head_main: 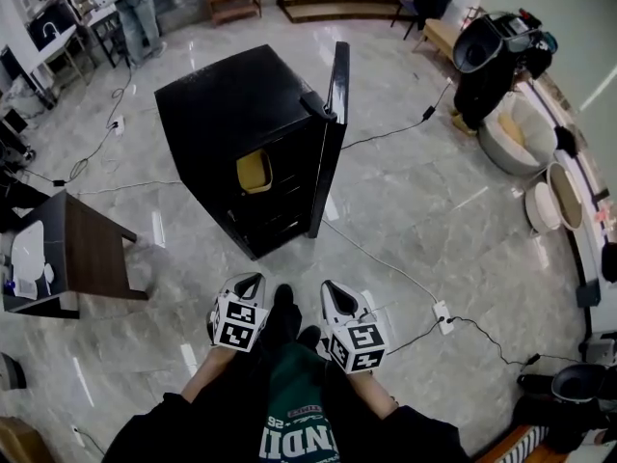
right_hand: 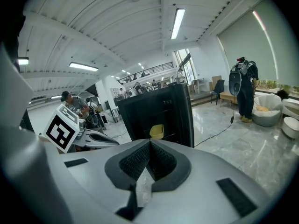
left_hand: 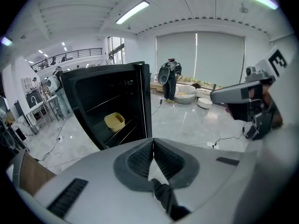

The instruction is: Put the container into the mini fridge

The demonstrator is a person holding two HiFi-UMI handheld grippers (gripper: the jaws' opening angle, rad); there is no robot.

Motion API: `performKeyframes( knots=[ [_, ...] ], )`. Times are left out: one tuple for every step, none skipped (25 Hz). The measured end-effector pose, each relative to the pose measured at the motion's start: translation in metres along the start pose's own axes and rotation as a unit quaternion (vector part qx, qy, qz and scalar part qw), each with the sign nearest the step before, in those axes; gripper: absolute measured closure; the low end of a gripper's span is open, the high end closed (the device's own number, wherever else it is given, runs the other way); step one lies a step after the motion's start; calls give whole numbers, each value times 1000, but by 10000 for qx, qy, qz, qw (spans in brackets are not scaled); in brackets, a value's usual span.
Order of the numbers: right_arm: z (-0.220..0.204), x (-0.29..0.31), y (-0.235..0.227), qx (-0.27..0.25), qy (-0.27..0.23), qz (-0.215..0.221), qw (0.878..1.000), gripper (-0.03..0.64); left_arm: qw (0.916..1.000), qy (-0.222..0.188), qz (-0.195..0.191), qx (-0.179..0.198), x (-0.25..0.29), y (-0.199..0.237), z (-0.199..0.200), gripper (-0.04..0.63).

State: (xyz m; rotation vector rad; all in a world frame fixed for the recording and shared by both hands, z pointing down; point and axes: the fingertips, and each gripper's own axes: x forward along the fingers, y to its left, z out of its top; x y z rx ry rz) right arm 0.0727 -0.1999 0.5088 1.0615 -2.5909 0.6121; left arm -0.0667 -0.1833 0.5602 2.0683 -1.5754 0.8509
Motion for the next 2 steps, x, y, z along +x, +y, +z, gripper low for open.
performKeyframes(
  knots=[
    [1, -1, 0, -1, -10, -4, 10000, 583, 10000, -11, -15, 1, 0, -1, 1, 581],
    [1, -3, -1, -3, -20, -9, 10000, 583, 10000, -23, -30, -1, 0, -2, 2, 581]
  ],
)
